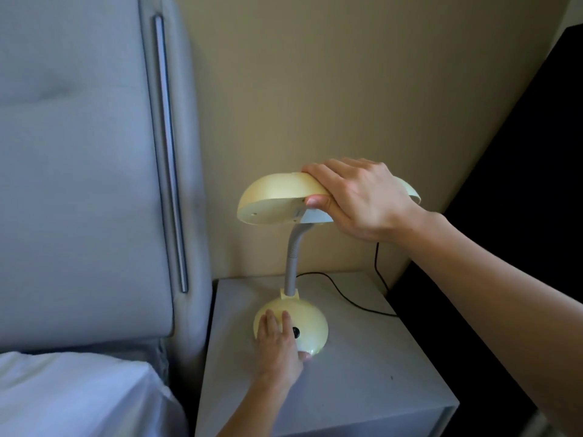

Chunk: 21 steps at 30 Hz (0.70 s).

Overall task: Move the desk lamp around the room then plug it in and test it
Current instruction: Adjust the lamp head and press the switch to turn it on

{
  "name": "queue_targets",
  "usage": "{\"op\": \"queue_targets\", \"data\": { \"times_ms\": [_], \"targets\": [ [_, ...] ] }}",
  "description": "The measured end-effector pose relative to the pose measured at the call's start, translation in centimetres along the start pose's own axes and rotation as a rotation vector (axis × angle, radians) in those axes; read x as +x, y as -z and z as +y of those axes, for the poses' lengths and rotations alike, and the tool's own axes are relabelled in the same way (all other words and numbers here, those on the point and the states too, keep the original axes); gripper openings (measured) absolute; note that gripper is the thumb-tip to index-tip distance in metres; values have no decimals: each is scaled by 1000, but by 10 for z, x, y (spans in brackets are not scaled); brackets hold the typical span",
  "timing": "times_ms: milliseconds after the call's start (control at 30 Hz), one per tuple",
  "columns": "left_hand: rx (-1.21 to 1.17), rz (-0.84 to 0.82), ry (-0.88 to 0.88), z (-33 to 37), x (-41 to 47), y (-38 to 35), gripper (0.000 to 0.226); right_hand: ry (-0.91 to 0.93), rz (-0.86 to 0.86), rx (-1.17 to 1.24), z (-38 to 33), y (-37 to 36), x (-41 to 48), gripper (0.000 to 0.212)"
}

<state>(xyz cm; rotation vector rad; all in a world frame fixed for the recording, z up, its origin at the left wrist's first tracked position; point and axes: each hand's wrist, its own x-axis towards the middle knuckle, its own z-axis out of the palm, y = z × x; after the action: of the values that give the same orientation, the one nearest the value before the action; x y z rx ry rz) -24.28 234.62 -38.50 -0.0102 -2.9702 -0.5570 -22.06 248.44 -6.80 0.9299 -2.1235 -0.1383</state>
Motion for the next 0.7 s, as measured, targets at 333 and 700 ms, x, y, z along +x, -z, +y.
{"op": "queue_targets", "data": {
  "times_ms": [333,700],
  "targets": [
    [-4,-19,22,1,4,-1,102,-97,-172,52,32,4,53,57],
    [-103,21,-59,-10,-6,-4,97,70,430,291,-80,-24,-67,24]
  ]
}}
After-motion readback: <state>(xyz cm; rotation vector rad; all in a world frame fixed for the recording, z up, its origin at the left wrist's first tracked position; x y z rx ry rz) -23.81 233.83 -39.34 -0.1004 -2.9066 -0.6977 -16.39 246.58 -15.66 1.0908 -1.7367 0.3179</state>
